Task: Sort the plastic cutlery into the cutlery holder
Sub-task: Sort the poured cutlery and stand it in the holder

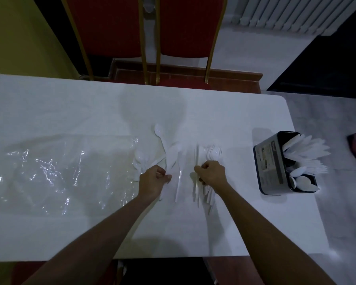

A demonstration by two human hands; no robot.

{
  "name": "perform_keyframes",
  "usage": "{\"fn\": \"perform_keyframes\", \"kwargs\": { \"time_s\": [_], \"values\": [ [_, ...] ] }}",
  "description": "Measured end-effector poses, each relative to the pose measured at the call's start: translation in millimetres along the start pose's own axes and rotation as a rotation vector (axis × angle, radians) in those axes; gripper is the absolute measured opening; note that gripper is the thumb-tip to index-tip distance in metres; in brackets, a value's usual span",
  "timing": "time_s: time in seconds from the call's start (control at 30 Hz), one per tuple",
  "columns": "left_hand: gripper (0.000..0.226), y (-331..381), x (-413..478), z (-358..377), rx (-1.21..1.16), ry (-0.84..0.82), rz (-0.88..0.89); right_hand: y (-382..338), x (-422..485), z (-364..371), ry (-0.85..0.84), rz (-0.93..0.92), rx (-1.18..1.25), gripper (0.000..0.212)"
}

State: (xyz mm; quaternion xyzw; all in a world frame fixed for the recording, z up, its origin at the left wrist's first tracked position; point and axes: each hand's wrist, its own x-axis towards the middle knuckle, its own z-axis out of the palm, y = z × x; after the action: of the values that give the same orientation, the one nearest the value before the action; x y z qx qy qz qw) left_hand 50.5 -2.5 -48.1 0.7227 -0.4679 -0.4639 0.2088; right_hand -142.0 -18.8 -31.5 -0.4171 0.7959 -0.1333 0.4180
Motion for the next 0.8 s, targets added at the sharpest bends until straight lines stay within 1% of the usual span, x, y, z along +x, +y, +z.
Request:
{"fn": "perform_keyframes", "kwargs": {
  "time_s": [0.07, 0.13, 0.23, 0.33, 0.43, 0.57, 0.67, 0.73, 0.8],
  "values": [
    [0.021, 2, 3, 1, -0.001, -0.012, -0.006, 1, 3, -7, 0.026, -0.002, 0.023, 0.017],
    [0.023, 6, 4, 4, 0.007, -0.044, 0.007, -1, 2, -11, 0.033, -0.012, 0.003, 0.021],
    [0.027, 10, 4, 16, 0.037, -0.090, 0.027, -5, -2, -5, -0.007, -0.024, 0.005, 0.026],
    [0.027, 15, 1, 30, 0.140, -0.108, 0.045, -2, -6, 11, 0.024, -0.091, -0.117, 0.017],
    [0.028, 16, 0, 37, 0.251, -0.105, 0.083, 3, -6, 20, 0.111, -0.088, -0.228, 0.017],
    [0.016, 17, 1, 31, 0.363, -0.128, 0.088, 2, -7, 29, 0.137, -0.091, -0.276, 0.016],
    [0.026, 14, 1, 20, 0.348, -0.131, 0.042, 1, -9, 36, 0.104, -0.143, -0.305, 0.009],
    [0.024, 9, 2, 12, 0.338, -0.136, 0.042, 2, -12, 37, 0.131, -0.143, -0.286, 0.014],
    [0.021, 4, 4, 4, 0.305, -0.138, 0.062, 4, -13, 33, 0.205, -0.079, -0.220, 0.024]
  ]
}}
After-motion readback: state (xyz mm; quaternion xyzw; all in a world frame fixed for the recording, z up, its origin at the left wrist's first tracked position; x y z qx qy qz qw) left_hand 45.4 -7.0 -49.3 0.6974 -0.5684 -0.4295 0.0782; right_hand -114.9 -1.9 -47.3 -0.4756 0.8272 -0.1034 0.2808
